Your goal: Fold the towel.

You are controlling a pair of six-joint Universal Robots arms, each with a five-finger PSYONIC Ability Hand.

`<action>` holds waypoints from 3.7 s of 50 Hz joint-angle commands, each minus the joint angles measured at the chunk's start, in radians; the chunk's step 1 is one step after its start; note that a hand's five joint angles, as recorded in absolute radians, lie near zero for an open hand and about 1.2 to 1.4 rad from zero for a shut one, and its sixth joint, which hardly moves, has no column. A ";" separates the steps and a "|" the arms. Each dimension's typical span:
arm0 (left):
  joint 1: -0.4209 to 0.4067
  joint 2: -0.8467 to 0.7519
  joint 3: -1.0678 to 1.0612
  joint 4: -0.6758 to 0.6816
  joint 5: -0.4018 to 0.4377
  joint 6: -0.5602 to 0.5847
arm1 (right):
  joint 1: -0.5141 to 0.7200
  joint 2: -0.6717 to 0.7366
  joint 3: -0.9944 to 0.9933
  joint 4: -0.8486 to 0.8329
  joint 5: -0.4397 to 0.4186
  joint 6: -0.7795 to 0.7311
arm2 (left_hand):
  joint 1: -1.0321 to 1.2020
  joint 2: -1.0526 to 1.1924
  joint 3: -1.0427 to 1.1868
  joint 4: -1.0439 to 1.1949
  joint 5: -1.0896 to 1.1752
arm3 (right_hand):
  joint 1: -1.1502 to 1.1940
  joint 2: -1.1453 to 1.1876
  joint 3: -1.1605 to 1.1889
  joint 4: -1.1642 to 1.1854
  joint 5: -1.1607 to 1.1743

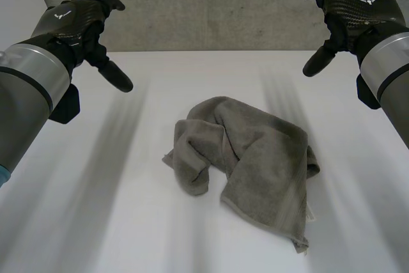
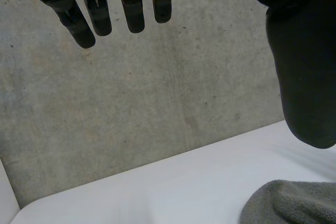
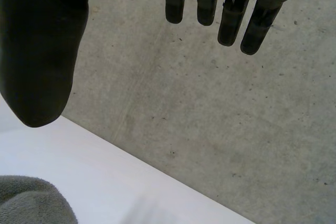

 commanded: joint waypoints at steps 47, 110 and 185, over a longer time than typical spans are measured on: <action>-0.199 -0.407 -0.087 0.164 -0.051 0.152 | 0.025 0.043 0.623 -0.407 -0.237 -0.216 | 1.141 1.143 1.156 1.137 1.011 | 1.166 1.142 1.144 1.135 1.183; -0.104 -0.377 -0.299 0.115 0.049 0.316 | -0.268 0.003 0.750 -0.200 -0.415 -0.277 | 0.316 0.318 0.331 0.313 0.186 | 0.580 0.555 0.558 0.549 0.597; -0.104 -0.146 -0.547 0.465 -0.082 0.256 | -0.308 0.219 0.238 0.051 -0.780 -0.659 | 1.141 1.143 1.156 1.137 1.011 | 1.074 1.050 1.052 1.043 1.091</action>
